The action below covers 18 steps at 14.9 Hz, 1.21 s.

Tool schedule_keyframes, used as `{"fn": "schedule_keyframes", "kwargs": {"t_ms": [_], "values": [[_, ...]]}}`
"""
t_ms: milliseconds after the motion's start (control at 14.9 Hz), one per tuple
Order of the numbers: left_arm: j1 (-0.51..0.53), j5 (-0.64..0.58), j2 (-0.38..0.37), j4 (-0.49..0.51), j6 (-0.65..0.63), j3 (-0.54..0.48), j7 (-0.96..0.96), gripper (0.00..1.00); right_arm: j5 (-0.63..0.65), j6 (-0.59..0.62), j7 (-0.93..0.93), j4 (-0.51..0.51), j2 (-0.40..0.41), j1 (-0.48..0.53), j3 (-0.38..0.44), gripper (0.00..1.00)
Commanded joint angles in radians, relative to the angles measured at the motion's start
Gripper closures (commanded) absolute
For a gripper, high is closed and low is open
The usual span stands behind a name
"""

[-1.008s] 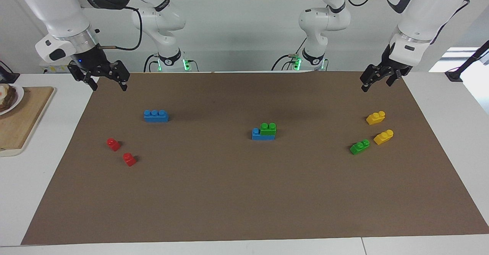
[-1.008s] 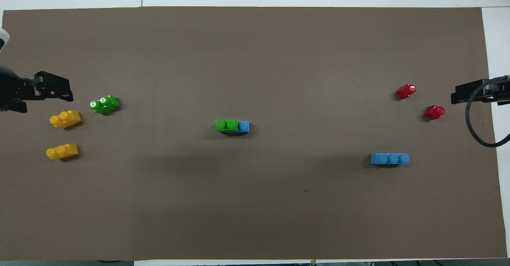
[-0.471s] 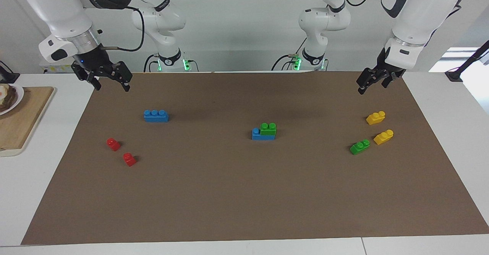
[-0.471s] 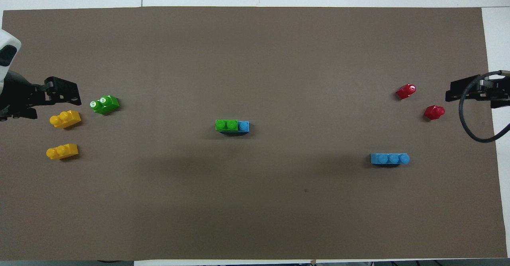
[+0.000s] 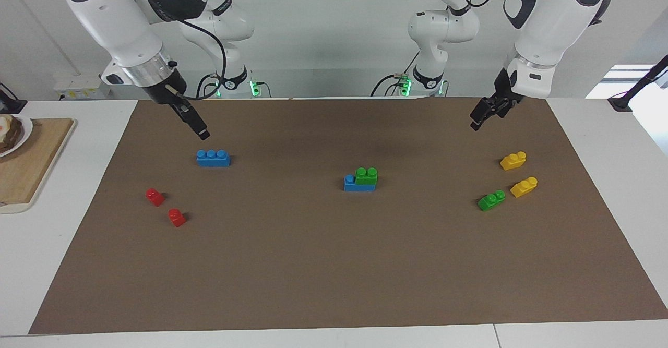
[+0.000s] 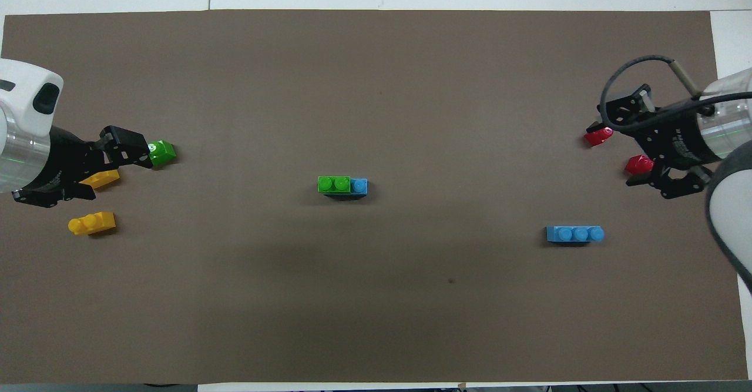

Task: Remove green block with left arm and hold with right
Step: 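Move the left gripper to green while the right gripper approaches blue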

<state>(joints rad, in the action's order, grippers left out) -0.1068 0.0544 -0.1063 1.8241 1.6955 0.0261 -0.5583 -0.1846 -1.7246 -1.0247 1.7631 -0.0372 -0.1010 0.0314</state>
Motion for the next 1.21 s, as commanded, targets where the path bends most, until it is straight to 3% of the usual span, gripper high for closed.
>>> {"fn": "schedule_keyframes", "kwargs": {"t_ms": [0, 269, 538, 672, 874, 1143], "values": [[-0.033, 0.012, -0.067, 0.095, 0.029, -0.008, -0.096, 0.0, -0.079, -0.067, -0.183, 0.076, 0.009, -0.04, -0.001, 0.01], [-0.034, 0.012, -0.076, 0.115, 0.038, -0.009, -0.156, 0.0, -0.222, -0.116, -0.297, 0.087, 0.085, -0.081, -0.001, 0.01], [-0.094, 0.012, -0.064, 0.127, 0.095, -0.008, -0.501, 0.0, -0.334, -0.216, -0.464, 0.108, 0.122, -0.124, -0.001, 0.01], [-0.149, 0.012, -0.058, 0.124, 0.095, -0.009, -0.578, 0.0, -0.361, -0.286, -0.53, 0.107, 0.141, -0.181, -0.001, 0.01], [-0.217, 0.005, 0.005, 0.112, 0.101, -0.009, -0.749, 0.0, -0.384, -0.38, -0.592, 0.101, 0.181, -0.244, -0.001, 0.01], [-0.31, -0.002, 0.126, 0.098, 0.217, -0.009, -1.064, 0.0, -0.406, -0.484, -0.638, 0.108, 0.22, -0.315, -0.001, 0.01]]}}
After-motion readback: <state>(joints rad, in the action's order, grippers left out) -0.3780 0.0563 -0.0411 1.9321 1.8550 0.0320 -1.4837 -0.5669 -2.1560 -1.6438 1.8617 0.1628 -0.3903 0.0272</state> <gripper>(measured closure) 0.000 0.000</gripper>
